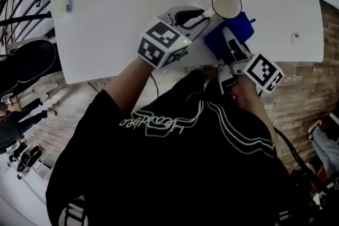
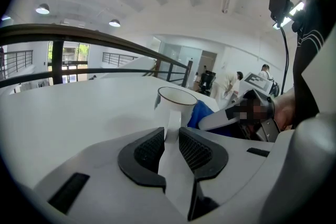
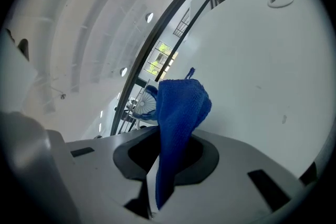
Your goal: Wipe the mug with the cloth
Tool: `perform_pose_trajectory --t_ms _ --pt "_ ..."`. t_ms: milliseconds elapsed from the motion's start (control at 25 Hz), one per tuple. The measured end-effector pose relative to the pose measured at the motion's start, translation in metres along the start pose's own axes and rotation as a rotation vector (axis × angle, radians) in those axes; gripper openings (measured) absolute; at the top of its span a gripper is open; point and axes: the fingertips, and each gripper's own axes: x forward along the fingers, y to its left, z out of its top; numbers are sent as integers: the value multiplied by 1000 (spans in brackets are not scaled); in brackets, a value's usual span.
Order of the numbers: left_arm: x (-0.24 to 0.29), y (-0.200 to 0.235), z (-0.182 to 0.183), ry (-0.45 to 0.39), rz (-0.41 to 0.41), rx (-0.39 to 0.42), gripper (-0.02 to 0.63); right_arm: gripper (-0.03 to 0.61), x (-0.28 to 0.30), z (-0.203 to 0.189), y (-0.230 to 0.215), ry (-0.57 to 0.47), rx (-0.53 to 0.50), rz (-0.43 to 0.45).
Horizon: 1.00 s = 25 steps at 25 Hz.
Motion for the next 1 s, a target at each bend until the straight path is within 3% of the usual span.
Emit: perform_pose_trajectory --t_ms 200,600,800,1000 --pt "-1 1 -1 -1 -4 2 92 54 -7 3 7 16 -8 23" --pt "-2 4 -1 -17 10 8 92 54 -31 29 35 151 -258 167" --pt "-3 2 0 -32 29 9 92 54 -35 50 44 187 -318 248" --pt "-4 3 0 -32 55 13 92 54 -27 65 39 206 -326 261"
